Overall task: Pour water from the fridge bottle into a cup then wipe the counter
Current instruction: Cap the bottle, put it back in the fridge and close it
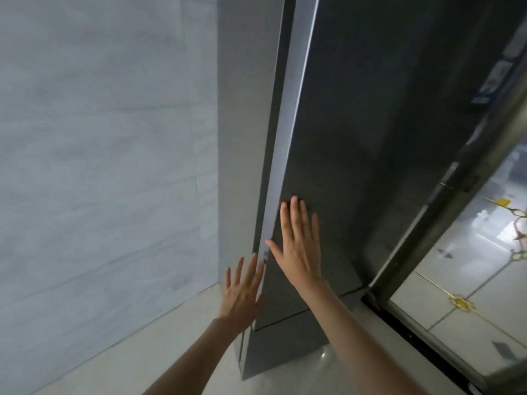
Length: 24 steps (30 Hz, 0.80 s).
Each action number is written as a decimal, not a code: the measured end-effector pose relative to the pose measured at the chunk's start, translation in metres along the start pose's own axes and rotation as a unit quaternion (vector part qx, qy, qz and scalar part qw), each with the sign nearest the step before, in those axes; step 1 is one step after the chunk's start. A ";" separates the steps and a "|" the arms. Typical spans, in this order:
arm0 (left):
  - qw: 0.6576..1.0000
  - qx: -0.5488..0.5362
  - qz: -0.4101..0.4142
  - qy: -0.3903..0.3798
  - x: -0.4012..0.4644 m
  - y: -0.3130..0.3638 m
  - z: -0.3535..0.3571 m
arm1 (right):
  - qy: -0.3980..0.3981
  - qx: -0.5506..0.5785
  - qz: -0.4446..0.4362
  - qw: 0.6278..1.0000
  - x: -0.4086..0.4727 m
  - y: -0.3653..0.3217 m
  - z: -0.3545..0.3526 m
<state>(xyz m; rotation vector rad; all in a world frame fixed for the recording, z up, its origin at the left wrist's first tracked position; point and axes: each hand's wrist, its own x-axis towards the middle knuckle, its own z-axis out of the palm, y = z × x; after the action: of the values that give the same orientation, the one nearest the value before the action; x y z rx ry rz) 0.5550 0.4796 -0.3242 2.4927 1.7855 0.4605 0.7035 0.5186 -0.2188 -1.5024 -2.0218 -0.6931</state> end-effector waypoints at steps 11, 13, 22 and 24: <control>0.999 -0.024 0.029 -0.008 0.020 -0.029 -0.010 | -0.035 0.030 -0.010 0.999 0.013 0.001 -0.007; 0.999 -0.021 0.028 0.009 0.016 -0.027 -0.015 | -0.047 0.043 0.004 0.998 0.006 0.009 -0.021; 0.996 -0.014 0.063 0.059 -0.029 0.017 -0.007 | -0.093 0.059 0.187 0.976 -0.115 0.061 -0.065; 0.993 -0.032 0.083 0.075 -0.044 0.038 0.002 | -0.111 0.061 0.227 0.966 -0.158 0.071 -0.076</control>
<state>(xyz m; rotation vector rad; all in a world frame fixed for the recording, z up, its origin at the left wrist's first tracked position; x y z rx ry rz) 0.5775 0.4258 -0.3281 2.6366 1.5870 0.7196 0.8186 0.3756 -0.2629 -1.9430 -1.7315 -0.2185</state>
